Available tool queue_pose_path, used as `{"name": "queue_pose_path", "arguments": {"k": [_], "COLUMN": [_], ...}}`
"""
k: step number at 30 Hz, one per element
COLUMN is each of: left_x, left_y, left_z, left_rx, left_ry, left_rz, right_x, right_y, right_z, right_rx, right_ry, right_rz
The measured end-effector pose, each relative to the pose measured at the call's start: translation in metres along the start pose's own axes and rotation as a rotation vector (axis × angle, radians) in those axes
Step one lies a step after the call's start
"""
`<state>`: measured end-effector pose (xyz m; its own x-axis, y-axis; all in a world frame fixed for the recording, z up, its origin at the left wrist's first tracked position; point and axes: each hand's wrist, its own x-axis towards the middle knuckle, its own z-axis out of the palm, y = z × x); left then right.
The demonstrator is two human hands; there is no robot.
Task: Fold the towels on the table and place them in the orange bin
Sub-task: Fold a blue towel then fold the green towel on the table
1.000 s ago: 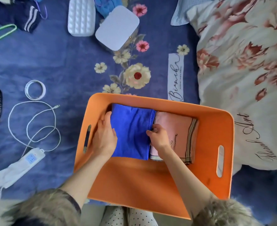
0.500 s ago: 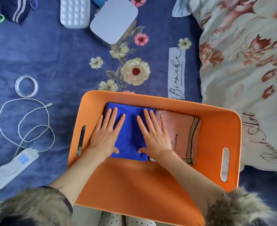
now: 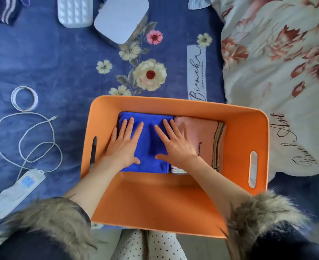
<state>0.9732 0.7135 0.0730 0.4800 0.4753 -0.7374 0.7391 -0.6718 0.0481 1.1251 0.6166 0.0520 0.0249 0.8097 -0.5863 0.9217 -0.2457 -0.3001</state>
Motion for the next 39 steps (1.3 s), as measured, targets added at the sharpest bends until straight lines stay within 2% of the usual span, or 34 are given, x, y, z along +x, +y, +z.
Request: {"name": "queue_pose_path", "arguments": {"k": [2,7,13,16,23,28,39], "left_x": [-0.017,-0.066,-0.115,-0.141,-0.207,-0.258,-0.423], "left_y": [0.002,0.017,0.037,0.051,0.084,0.104,0.173], "left_z": [-0.012,-0.041,-0.085,-0.101,-0.102,-0.088,0.022], "left_rx": [-0.112,-0.392,-0.425,-0.416,-0.261,-0.231,0.028], "left_ry": [0.034,0.235,0.426,0.498,0.393,0.341,0.098], "left_rz": [0.024,0.136,0.323,0.471,0.891,1.073,1.641], "right_x": [-0.02,-0.074,-0.156,-0.208,-0.32,-0.394,-0.534], "right_y": [-0.005,-0.018,-0.034,-0.046,-0.111,-0.174,-0.359], "right_z": [-0.01,-0.039,-0.072,-0.076,-0.049,-0.003,0.118], "right_rx": [0.087,0.307,0.412,0.483,0.593,0.732,0.939], "right_ry": [0.05,0.286,0.507,0.683,0.98,1.129,1.408], "right_rz": [0.026,0.179,0.4,0.544,0.921,1.195,1.738]}}
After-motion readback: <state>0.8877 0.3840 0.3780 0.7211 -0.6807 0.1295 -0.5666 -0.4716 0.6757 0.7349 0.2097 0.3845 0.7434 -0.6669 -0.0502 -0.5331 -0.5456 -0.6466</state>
